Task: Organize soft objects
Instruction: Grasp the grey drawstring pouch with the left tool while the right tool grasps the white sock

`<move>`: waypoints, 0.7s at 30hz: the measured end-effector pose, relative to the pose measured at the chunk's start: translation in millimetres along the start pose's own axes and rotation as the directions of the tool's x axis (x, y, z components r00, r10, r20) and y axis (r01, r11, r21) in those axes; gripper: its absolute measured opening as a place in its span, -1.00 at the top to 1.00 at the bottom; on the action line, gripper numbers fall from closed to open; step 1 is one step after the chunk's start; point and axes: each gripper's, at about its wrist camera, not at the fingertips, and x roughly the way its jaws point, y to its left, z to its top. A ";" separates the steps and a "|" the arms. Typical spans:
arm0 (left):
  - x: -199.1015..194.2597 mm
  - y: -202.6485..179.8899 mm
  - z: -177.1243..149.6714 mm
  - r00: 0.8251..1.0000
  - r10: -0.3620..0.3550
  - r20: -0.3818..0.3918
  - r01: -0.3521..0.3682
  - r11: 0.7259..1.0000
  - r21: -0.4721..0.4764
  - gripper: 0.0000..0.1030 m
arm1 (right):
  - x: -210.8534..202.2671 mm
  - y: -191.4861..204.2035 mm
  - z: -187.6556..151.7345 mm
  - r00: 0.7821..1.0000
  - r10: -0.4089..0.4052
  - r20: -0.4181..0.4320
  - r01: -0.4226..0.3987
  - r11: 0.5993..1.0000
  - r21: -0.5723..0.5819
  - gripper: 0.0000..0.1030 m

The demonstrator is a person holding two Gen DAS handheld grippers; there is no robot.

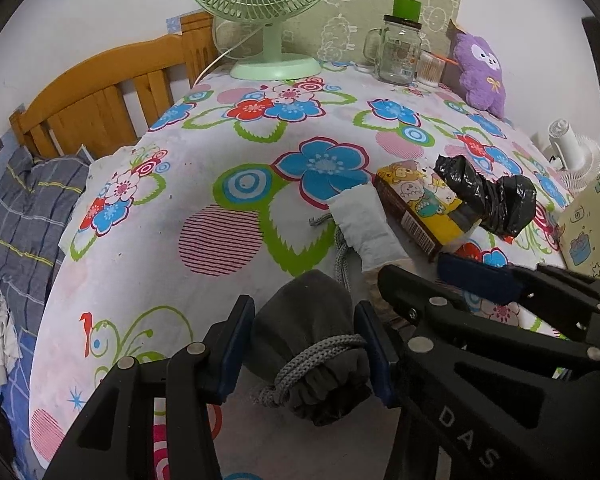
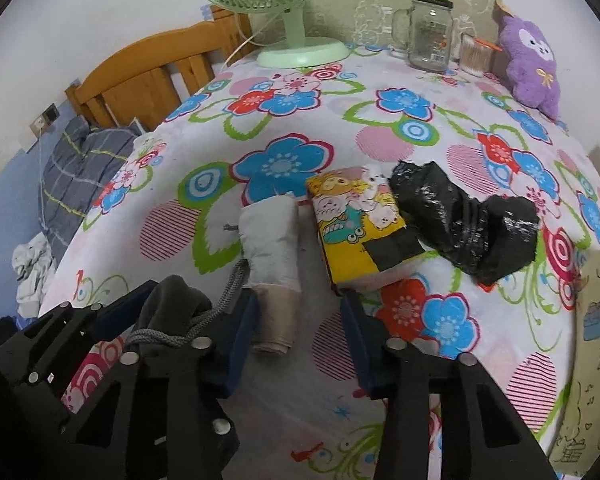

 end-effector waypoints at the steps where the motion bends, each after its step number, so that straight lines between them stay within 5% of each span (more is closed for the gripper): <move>1: -0.1 0.2 -0.2 1.000 -0.002 0.000 0.002 1.000 -0.001 -0.03 | 0.7 -0.5 0.0 1.000 0.013 -0.004 -0.013 1.000 0.006 0.24; 9: -0.6 -0.5 0.7 1.000 -0.009 -0.014 0.009 1.000 -0.008 -0.01 | 1.1 -1.6 -2.4 0.997 0.080 -0.009 -0.080 0.996 0.033 0.51; 11: -1.5 -2.6 -0.3 1.000 0.002 -0.012 -0.003 1.000 -0.012 0.01 | -0.6 -2.0 -3.3 0.997 0.072 -0.011 -0.071 0.997 0.026 0.73; 21: -5.9 -16.9 -4.8 1.000 -0.010 -0.022 0.010 1.000 -0.002 0.13 | -15.3 -12.7 -13.1 1.000 0.017 0.011 -0.017 1.000 0.019 0.86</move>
